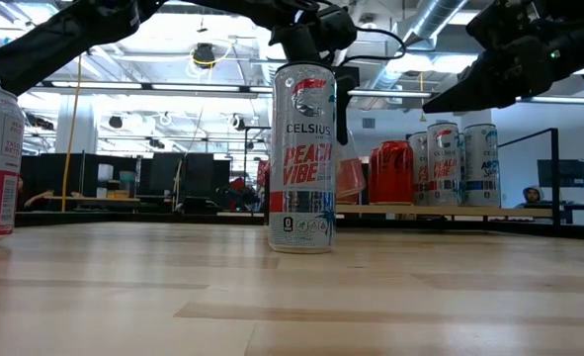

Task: Place canned beverage on shelf
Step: Put the white soda can on the shelf

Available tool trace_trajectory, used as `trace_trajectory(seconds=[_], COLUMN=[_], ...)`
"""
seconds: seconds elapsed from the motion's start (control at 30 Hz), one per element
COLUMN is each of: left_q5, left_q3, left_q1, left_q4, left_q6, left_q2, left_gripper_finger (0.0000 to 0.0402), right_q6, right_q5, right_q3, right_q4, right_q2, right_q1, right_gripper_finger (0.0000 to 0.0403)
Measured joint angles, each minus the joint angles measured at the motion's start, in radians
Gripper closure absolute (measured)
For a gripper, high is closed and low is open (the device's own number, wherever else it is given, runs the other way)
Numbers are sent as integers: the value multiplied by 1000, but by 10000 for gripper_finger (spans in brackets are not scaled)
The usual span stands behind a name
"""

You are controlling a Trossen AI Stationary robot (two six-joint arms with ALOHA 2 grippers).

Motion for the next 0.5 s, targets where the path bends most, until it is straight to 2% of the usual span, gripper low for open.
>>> trace_trajectory(seconds=[0.5], left_q5=[-8], left_q3=[0], left_q1=[-2], left_q4=[3], left_q6=[-2], left_q2=[0], left_gripper_finger=[83], right_q6=[0], right_q5=[0], right_q3=[0], right_q4=[-1], right_q2=[0], right_q1=[0], right_gripper_finger=[375])
